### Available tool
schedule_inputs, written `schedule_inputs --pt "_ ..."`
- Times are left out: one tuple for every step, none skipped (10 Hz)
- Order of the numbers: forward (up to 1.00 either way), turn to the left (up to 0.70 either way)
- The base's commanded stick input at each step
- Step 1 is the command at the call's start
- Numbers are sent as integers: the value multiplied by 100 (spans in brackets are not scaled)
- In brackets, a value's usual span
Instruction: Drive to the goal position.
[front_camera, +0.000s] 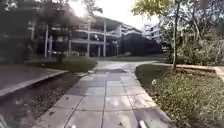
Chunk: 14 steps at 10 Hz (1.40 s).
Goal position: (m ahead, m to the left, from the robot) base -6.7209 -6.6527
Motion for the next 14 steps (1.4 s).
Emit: schedule_inputs --pt "50 0" --pt "50 0" --pt "50 0" --pt "50 5" --pt "50 15" --pt "50 6" --pt "50 0" --pt "50 0" --pt "50 0" --pt "50 0" --pt "50 0" --pt "50 0" --pt "50 0" --pt "50 0"
